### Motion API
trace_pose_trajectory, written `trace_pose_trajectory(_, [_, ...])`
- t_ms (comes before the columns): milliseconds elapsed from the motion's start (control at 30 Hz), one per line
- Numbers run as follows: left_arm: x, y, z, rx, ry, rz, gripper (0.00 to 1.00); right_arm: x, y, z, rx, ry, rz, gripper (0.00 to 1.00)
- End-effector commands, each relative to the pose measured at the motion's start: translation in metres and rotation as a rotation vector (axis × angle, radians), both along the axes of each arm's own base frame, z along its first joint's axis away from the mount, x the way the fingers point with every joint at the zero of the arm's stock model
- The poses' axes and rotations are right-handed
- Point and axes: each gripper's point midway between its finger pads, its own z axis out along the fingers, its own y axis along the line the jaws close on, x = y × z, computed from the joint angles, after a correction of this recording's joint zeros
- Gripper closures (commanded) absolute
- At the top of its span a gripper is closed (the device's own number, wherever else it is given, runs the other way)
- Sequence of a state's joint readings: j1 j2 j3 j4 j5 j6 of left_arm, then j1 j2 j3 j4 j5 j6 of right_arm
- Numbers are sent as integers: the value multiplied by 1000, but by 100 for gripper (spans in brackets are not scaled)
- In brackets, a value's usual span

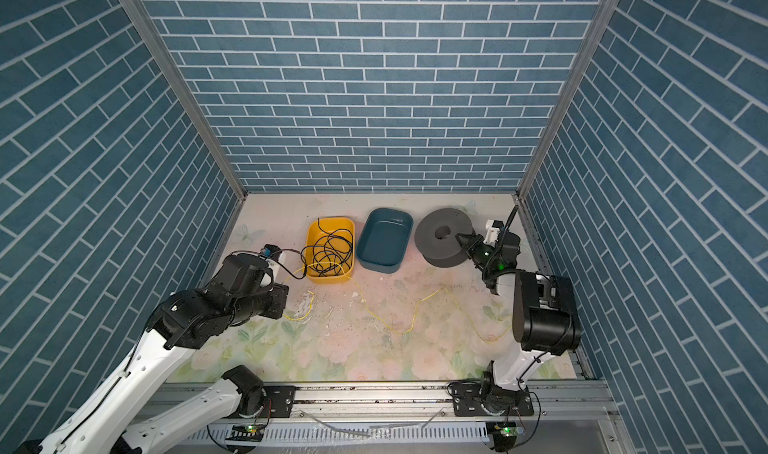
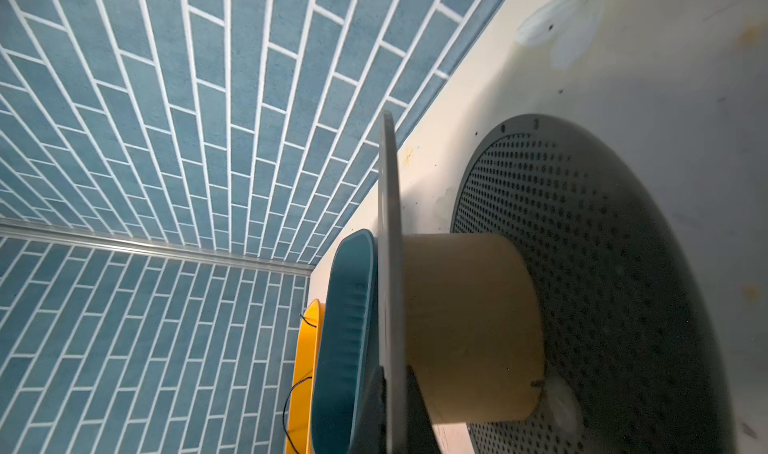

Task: Wrap the cables
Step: 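Move the right gripper to the grey spool and grasp its flange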

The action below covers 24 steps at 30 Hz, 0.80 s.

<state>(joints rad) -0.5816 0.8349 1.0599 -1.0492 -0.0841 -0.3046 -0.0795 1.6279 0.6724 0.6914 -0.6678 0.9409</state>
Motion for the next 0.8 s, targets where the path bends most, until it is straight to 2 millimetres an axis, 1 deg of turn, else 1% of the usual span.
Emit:
trace_pose_trajectory(0, [-1,0,-3,-1,8,9,95,-19,-16,-22,-238,97,-29,100])
trace_pose_trajectory(167, [4,-8,-1,-25,5,-6,95,-38,-14,7,-450,120,-29,100])
trace_pose_trajectory(300, [7,-15,1,-50,-1,-14,95,-50,-6,27,-573,124,-31,100])
trace_pose_trajectory(433, [12,-24,3,-65,-9,-32,96,-58,12,42,-682,124,0,100])
trace_pose_trajectory(567, [17,-32,6,-58,-28,-47,96,-64,30,51,-797,104,9,100])
trace_pose_trajectory(700, [20,-39,7,-43,-43,-66,96,-69,53,56,-924,85,31,100])
trace_pose_trajectory(767, [21,-42,6,-40,-39,-76,96,-70,67,56,-961,77,46,100])
